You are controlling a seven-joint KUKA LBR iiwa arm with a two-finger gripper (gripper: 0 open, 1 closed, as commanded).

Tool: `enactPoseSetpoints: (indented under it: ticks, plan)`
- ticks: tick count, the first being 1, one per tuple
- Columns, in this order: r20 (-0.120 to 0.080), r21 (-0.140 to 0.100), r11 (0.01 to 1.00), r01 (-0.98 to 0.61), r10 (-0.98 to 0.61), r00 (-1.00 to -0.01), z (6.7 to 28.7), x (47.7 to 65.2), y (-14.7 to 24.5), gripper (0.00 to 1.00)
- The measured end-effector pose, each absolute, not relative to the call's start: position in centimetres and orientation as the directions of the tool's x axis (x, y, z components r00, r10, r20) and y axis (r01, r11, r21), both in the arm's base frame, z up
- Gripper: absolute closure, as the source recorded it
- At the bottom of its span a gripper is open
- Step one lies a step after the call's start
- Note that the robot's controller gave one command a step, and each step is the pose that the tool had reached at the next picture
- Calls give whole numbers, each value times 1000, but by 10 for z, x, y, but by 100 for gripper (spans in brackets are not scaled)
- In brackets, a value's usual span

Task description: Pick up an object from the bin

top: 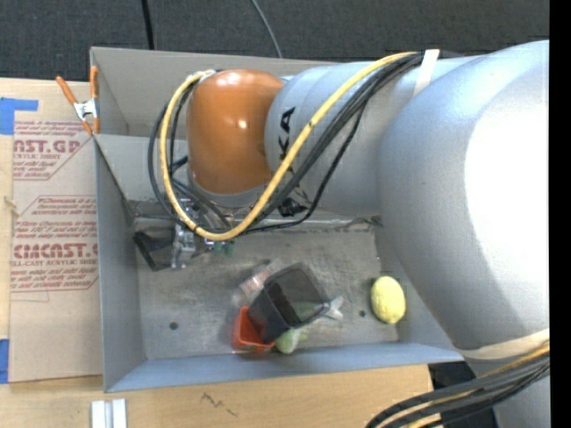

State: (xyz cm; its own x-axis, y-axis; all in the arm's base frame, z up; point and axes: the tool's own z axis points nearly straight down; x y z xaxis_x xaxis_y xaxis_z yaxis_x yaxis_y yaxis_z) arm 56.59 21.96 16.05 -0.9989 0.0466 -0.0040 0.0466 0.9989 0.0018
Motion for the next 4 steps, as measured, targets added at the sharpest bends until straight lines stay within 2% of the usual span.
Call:
enactPoseSetpoints:
  ticks: [1,2,3,4]
  plan:
    - [1,1,996,92,92,-996,159,543,222,100]
    - [1,0,1000,13,13,-1000,175,560,221,100]
    - [-9,1,982,-191,-191,-981,129,543,224,100]
    - [11,-1,970,-244,-244,-970,114,539,228,100]
